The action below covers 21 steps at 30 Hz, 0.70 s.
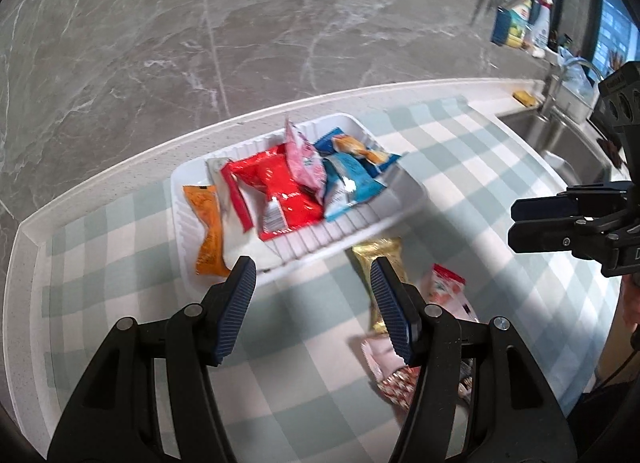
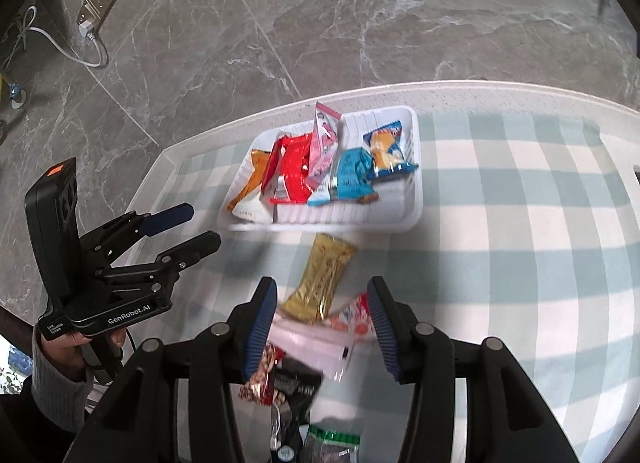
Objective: Organize snacks
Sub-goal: 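Move both tools back toward the remaining snack packets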
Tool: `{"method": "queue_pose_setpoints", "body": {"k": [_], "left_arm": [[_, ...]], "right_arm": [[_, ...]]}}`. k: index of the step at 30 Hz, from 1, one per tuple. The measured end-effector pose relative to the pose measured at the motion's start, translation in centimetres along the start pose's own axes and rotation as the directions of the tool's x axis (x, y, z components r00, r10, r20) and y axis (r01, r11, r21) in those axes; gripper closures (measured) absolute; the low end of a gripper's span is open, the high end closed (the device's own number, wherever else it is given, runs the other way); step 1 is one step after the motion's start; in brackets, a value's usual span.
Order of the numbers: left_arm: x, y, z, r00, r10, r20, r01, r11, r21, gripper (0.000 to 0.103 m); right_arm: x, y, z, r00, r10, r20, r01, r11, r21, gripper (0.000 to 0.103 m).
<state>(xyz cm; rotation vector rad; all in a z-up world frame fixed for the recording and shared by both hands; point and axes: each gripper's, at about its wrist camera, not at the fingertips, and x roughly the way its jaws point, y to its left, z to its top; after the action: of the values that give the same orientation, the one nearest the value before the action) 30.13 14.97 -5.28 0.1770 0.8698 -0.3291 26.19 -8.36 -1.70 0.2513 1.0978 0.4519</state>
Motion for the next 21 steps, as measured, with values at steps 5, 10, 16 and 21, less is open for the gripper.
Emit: {"method": "queue_pose_setpoints", "body": {"k": [5,10,16,21], "left_arm": [[-0.7,-1.5,-1.1,1.0,-0.022,-0.008,0.022,0.999,0.03,0.045],[-1.1,-2.6,-2.2,0.999,-0.045,-0.021,0.046,0.998,0.046,0.045],[-1.0,-3.7,-3.8,0.996,-0.071,-0.048,0.074,0.996,0.06,0.045],[-0.7,-4.4,-5.0,0.993,-0.094,-0.071,0.099,0.993,0.067,0.045]], "right_arm": [[-0.8,0.2,-1.8,1.0,0.0,-0.001,0.0,1.0,0.006,0.052],[-1.2,0.6,-3.4,1.0,-0.007,-0.008,0.007,1.0,0.0,0.051],[-1.5,0.8,-5.0,1.0,-0.008,-0.02,0.008,1.0,0.001,0.051],[-1.6,1.1,-6.5,0.999,-0.014,-0.033,0.014,1.0,-0.003,0.05]]}}
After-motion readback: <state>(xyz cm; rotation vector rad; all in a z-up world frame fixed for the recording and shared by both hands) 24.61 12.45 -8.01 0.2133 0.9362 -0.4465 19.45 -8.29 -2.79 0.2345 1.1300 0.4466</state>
